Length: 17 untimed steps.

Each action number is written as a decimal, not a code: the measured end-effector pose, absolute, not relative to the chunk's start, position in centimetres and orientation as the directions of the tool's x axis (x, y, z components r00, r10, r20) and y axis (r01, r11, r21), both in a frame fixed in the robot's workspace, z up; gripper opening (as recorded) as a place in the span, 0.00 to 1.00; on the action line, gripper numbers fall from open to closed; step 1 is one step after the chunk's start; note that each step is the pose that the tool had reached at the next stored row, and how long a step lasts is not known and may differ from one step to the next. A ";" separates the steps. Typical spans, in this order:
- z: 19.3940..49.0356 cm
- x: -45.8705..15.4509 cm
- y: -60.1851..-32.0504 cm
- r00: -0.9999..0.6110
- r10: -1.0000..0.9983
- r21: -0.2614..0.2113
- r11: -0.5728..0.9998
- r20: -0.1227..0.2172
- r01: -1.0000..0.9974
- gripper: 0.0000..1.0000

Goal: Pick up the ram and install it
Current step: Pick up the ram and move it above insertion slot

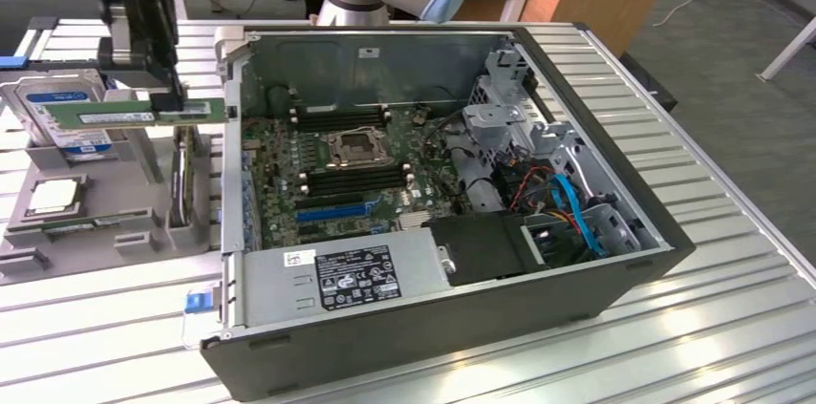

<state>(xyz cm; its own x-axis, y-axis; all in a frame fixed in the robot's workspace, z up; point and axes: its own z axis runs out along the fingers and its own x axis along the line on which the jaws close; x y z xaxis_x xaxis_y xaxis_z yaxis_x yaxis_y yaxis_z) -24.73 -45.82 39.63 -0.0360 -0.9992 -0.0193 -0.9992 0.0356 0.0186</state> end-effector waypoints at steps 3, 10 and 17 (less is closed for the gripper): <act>39.6 -24.1 -45.8 -0.036 -0.999 0.019 0.036 -0.019 -0.999 0.12; 39.6 -22.4 -45.8 -0.036 -0.999 0.019 0.036 -0.019 -0.999 0.12; 39.6 -20.9 -45.8 -0.036 -0.999 0.019 0.036 -0.019 -0.999 0.12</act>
